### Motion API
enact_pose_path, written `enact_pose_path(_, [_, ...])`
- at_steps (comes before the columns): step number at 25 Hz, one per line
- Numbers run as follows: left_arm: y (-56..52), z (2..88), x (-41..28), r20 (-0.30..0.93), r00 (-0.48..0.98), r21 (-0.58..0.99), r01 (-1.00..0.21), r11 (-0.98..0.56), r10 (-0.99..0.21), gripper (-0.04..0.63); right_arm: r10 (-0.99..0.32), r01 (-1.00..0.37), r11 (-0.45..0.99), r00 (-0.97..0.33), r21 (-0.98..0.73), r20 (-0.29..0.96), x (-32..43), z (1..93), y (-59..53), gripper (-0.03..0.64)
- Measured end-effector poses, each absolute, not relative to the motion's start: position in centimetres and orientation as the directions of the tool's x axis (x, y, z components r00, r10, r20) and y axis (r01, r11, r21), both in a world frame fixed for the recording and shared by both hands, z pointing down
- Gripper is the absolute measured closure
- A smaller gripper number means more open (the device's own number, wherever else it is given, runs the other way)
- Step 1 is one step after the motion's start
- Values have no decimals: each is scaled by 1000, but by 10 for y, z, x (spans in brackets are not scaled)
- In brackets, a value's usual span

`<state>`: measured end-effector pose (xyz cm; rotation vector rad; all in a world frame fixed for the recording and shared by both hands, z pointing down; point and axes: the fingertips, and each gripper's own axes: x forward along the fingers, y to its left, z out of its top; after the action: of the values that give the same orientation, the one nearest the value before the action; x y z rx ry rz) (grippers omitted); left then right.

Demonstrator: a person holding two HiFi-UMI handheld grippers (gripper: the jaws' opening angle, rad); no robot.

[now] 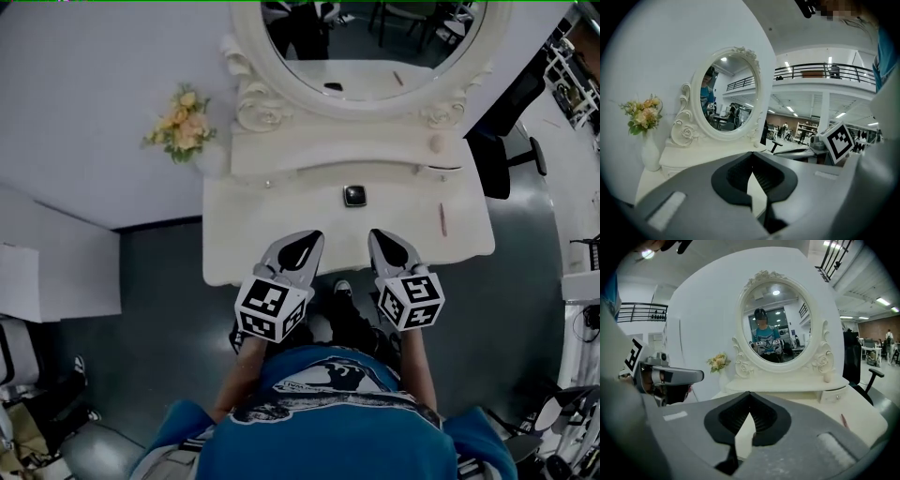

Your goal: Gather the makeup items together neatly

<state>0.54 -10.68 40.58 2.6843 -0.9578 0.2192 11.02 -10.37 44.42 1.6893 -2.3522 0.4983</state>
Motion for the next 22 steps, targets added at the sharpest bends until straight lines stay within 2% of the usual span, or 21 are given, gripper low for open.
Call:
enact_pose_path(14, [-159,416,29,309,587,197,-809,-554,-748,577,-739,-867,486,-475,-109,478,151,504,-180,611])
enact_pose_path(15, [-160,417,30,312,576,195,-817,-543,-755,577,-722,-854,510,-488,-100,491,151,511,-181,602])
enact_pose_path(17, [-163,419,31,317,555,191,-832,-521,-769,577,-685,-826,557,-514,-83,517,150,524,-184,540])
enact_pose_path(20, [-166,421,29,324,519,183,-855,-486,-791,577,-649,-794,604,-538,-65,537,151,540,-192,527])
enact_pose_path(22, [-167,422,27,330,495,178,-869,-462,-804,577,-623,-769,636,-555,-56,551,151,551,-199,481])
